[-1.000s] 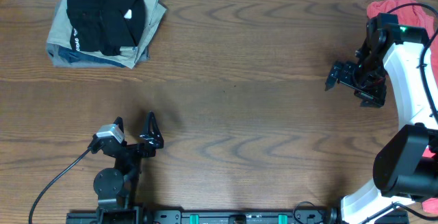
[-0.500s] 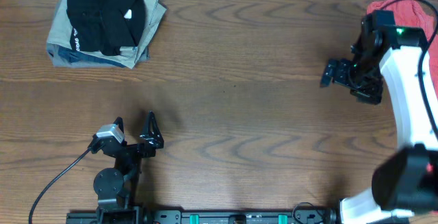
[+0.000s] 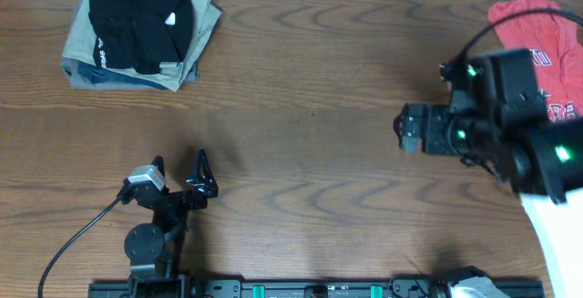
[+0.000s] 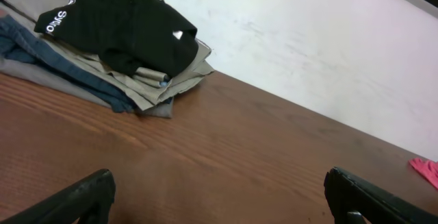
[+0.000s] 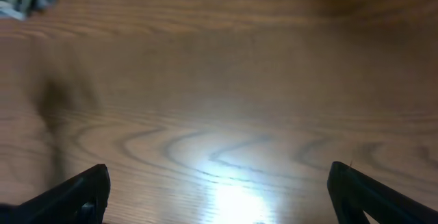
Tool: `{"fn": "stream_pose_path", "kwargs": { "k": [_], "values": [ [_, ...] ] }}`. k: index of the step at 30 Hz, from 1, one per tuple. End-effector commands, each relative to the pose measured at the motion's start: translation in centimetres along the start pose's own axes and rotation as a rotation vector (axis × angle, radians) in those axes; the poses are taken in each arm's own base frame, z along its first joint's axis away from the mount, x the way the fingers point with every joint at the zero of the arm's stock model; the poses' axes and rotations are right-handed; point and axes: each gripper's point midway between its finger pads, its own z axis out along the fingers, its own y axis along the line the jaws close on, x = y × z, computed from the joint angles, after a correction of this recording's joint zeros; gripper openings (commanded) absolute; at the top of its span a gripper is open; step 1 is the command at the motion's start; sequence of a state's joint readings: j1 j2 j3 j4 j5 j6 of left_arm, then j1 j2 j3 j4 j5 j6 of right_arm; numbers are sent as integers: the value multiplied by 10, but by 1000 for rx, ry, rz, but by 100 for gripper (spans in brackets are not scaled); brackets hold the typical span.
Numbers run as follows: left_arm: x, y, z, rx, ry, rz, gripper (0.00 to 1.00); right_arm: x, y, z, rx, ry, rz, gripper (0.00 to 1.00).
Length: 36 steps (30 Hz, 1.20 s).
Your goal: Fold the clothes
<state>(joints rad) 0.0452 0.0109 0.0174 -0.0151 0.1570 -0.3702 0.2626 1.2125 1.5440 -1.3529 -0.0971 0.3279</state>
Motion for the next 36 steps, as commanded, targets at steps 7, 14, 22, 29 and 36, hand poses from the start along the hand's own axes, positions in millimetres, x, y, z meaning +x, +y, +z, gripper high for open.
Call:
{"fn": "stream_pose_path", "kwargs": {
  "k": [7,14,22,29,36],
  "values": [
    [14,5,0,-10,46,-7,98,7,-18,-62,9,-220,22,99],
    [14,5,0,-10,46,-7,98,24,-42,-65,2,-419,85,99],
    [14,5,0,-10,46,-7,98,47,-49,-41,-125,-703,66,99],
    [14,5,0,-10,46,-7,98,59,-64,-11,-129,-847,48,99],
    [14,5,0,-10,46,-7,98,58,-64,16,-184,-941,-5,99]
  ]
}}
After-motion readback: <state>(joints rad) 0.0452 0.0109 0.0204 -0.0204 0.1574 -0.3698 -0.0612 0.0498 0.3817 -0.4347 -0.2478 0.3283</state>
